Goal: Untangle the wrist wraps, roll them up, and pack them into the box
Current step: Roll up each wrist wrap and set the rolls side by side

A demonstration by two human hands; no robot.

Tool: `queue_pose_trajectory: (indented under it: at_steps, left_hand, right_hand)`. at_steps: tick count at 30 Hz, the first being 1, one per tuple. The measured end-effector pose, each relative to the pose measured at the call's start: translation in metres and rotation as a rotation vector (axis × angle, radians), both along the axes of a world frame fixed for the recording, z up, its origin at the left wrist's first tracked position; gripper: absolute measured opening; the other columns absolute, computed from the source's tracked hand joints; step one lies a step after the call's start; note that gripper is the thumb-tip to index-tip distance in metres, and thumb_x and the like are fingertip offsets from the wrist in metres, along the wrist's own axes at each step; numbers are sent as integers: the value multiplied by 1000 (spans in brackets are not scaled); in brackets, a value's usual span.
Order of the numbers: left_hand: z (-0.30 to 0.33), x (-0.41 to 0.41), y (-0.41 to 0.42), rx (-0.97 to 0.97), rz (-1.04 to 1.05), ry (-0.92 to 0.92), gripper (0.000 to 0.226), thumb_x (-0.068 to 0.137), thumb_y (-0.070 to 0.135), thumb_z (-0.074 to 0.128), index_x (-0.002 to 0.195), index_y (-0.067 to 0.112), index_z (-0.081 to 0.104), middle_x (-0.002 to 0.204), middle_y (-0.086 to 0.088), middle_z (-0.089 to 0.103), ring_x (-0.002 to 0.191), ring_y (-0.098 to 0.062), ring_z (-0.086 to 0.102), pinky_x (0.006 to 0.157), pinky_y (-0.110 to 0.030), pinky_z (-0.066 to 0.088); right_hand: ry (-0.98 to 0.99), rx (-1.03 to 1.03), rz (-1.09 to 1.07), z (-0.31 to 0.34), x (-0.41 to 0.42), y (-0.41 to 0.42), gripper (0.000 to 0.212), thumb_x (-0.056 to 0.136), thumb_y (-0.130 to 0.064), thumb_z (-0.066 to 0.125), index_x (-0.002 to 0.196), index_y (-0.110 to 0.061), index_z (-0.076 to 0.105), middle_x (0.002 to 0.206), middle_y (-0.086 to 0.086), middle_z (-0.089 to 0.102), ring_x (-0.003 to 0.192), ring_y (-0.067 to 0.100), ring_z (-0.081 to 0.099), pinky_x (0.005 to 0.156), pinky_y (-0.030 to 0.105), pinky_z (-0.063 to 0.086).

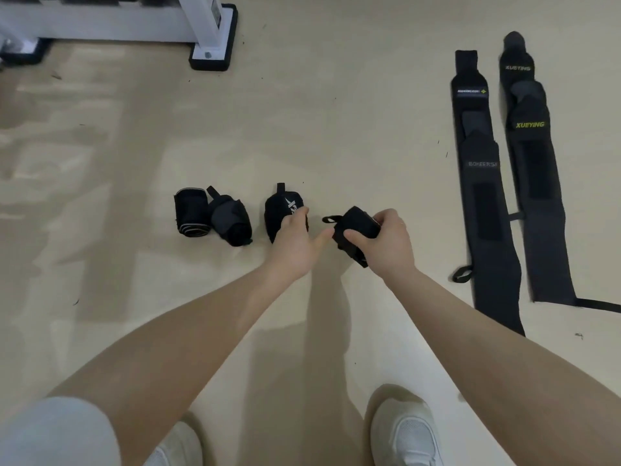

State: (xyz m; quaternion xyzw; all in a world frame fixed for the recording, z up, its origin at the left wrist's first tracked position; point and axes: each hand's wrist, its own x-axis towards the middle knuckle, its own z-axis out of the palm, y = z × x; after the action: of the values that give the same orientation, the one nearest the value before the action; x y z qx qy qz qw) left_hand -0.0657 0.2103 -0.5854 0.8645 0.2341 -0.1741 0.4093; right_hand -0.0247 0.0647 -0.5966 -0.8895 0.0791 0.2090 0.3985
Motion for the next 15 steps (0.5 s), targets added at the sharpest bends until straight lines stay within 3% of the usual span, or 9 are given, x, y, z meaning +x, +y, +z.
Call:
queue_pose_trajectory:
  at_steps: [4,6,9,12,15]
  left_hand:
    - [-25,4,-4,218,-108,42,56,95,31,51,144,9,33,152,-11,22,139,-27,24,113,-34,25]
    - [-32,8,2,274,-120,49,52,94,25,51,142,9,37,153,-11,19,140,-26,21,112,-31,22]
    - [-36,11,7,328,-165,55,49,93,23,51,139,9,40,153,-12,19,140,-26,19,111,-31,21]
    - [-39,9,9,370,-220,62,49,92,22,52,138,9,42,154,-12,18,140,-28,18,112,-34,23]
    - [-40,7,9,431,-257,76,50,91,22,51,138,8,41,155,-14,16,141,-29,15,114,-36,22]
  right_hand:
    - [7,-45,-29,-31,22,4,50,76,-28,73,111,-6,45,113,9,49,100,27,51,76,41,48]
    - [29,91,-117,-45,33,12,44,82,-26,68,112,-4,45,111,10,50,97,26,52,76,36,45]
    - [226,361,-234,-61,45,25,35,94,-27,51,122,-7,46,111,6,56,97,23,55,78,31,45]
    - [431,549,-108,-71,45,25,30,98,-20,42,127,-14,49,119,5,57,98,23,60,82,35,54]
    - [345,345,94,-77,42,13,37,97,-17,40,133,-16,49,121,3,56,111,25,55,96,41,49]
